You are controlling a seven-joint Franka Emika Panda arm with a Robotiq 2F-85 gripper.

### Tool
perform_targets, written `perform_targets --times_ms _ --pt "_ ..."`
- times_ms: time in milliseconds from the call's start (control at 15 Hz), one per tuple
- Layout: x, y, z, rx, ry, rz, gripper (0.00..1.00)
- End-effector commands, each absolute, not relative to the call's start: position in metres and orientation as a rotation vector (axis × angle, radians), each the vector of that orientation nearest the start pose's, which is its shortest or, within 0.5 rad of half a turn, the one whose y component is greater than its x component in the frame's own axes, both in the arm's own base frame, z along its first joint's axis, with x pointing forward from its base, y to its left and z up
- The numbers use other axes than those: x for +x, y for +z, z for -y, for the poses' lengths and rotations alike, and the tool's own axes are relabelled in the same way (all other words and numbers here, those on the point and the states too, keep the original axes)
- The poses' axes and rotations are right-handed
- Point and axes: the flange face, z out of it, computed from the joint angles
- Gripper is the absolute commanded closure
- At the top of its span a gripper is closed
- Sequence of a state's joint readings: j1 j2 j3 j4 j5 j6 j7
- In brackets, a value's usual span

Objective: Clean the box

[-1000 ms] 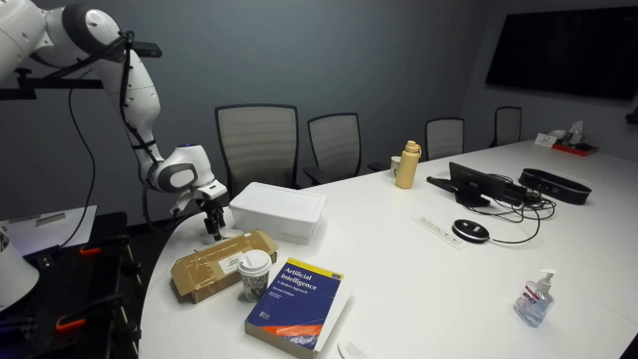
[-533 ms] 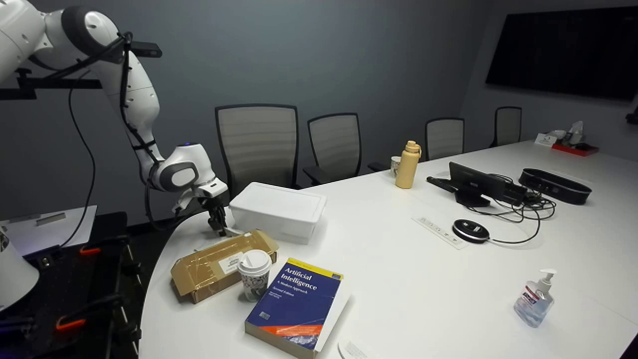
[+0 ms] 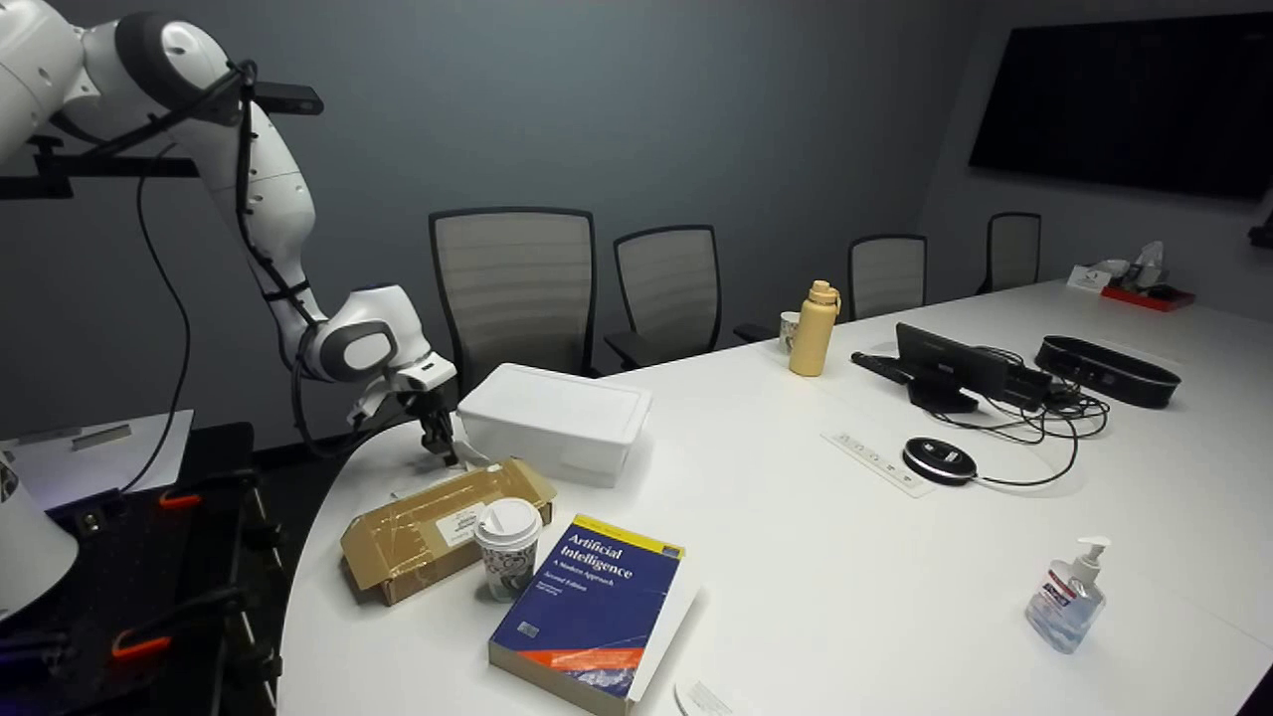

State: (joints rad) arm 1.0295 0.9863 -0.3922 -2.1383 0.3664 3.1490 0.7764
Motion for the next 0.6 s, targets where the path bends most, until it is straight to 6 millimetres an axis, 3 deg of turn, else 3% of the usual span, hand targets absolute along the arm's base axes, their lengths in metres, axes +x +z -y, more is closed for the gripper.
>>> perform_targets --times_ms 0,533 --pt "0.446 0.017 -0.255 -3.207 -0.476 -0.568 1.0" --pt "0.446 0.069 -0.251 -3.201 -0.296 -0.545 1.0"
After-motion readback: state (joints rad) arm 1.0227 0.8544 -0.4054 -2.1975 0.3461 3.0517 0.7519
